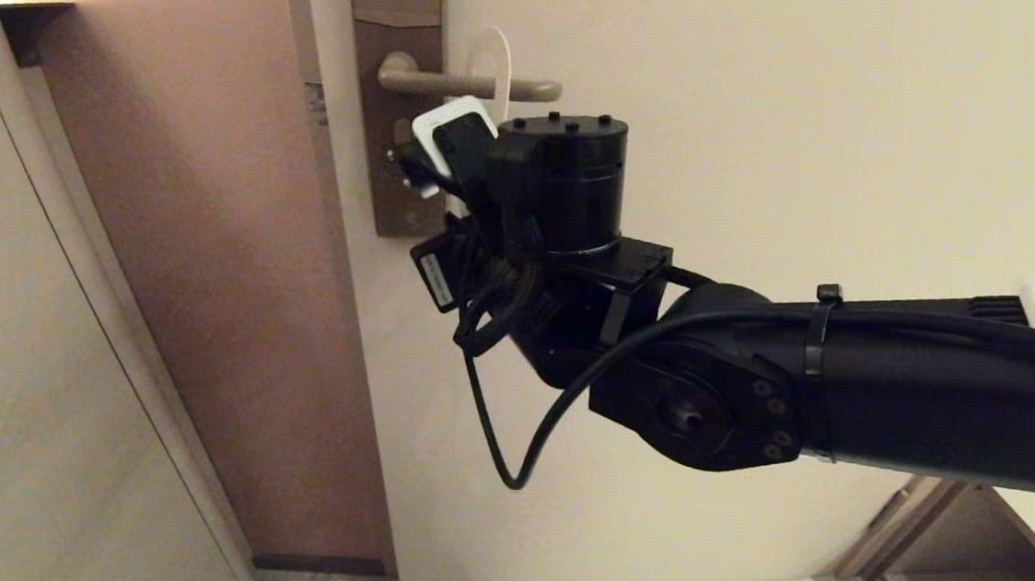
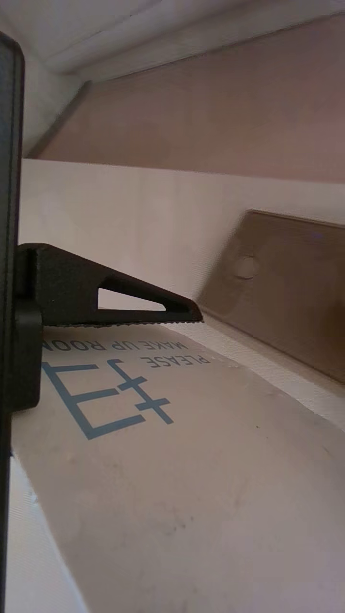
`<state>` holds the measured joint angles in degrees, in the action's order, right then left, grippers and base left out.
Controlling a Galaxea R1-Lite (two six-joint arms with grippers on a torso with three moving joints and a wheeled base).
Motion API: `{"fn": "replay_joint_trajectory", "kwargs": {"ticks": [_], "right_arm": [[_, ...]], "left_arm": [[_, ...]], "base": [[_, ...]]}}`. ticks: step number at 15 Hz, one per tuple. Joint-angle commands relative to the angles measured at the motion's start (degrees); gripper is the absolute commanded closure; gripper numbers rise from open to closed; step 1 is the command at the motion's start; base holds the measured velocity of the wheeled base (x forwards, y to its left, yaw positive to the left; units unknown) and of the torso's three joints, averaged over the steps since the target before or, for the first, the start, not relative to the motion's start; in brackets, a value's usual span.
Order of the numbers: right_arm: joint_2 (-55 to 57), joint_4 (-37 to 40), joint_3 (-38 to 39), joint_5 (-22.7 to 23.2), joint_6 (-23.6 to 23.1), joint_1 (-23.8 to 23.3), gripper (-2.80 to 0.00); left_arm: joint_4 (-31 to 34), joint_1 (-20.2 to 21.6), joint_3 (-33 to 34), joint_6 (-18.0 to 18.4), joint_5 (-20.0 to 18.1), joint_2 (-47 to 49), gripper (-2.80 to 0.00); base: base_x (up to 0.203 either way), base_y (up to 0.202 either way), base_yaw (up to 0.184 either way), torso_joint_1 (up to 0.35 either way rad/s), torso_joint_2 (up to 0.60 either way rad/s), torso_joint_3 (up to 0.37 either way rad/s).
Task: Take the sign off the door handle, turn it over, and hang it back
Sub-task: Hang the sign back with the other side facing out
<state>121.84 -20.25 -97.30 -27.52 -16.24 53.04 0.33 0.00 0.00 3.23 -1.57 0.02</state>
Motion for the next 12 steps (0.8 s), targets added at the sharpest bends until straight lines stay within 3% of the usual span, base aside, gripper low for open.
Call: {"fn": "replay_joint_trajectory", "kwargs": {"ticks": [1, 6, 12], "right_arm": [[1.71, -0.01, -2.43, -1.25, -0.06, 0.29, 0.0], [3.58, -0.14, -3.95, -5.71, 0.06, 1.1, 0.0], [3.95, 0.39, -4.04, -7.37, -0.14, 3.36, 0.0]], "left_arm": [[0.02, 0.0, 0.0, 0.02, -0.01, -0.02, 0.0], [0.07, 0.0, 0.0, 0.02, -0.01, -0.02, 0.0], [0.02, 0.0, 0.0, 0.02, -0.01, -0.02, 0.0]], "base": [[0.0, 0.0, 0.0, 0.0, 0.0, 0.0], [0.0, 0.0, 0.0, 0.0, 0.0, 0.0], [0.0, 0.0, 0.0, 0.0, 0.0, 0.0]]}}
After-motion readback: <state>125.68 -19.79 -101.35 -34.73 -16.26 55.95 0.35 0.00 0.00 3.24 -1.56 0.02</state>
